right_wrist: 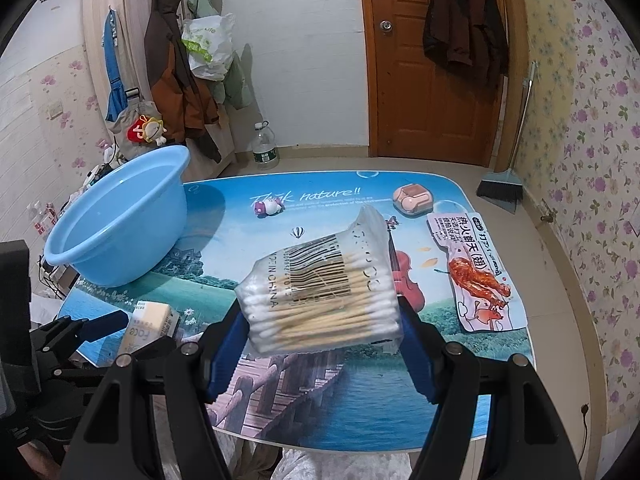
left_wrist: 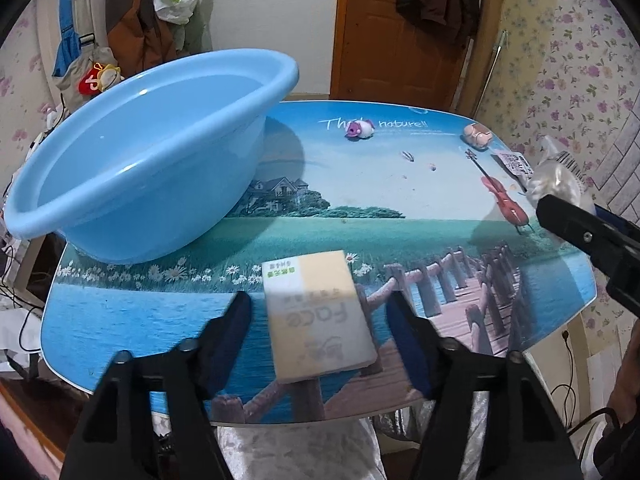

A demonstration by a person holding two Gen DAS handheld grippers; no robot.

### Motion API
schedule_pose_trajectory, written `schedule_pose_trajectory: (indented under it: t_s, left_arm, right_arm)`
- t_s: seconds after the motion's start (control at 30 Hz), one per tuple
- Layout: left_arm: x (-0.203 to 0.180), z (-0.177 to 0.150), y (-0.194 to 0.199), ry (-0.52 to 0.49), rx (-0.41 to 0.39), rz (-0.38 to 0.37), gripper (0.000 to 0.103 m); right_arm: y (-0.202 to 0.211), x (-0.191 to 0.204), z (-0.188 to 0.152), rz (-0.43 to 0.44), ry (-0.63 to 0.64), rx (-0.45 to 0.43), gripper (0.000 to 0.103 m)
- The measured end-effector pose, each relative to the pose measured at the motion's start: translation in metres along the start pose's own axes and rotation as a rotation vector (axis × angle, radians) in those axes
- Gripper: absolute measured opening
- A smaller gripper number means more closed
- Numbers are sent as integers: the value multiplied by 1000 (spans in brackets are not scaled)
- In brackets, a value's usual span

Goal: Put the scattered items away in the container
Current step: 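Lift the cotton swab bag with the right gripper while the left holds the Face tissue pack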

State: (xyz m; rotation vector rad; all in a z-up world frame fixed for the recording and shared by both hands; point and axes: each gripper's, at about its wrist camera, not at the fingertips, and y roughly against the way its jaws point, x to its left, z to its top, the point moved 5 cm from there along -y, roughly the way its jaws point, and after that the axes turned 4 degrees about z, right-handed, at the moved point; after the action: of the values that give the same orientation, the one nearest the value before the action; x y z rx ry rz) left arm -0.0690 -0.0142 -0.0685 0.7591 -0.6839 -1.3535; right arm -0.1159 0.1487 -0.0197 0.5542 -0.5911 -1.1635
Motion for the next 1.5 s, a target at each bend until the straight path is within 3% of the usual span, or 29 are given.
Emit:
schedule_pose_trajectory:
  t_s: [0.03,1.5]
  left_arm:
    - [0,-1,-1,1,6,-5,48]
    - [2,0,8,-21,-45,-25,44]
  right_arm:
    - [0,1,0,1,1,1,72]
    - [0,4,3,2,11,3,72]
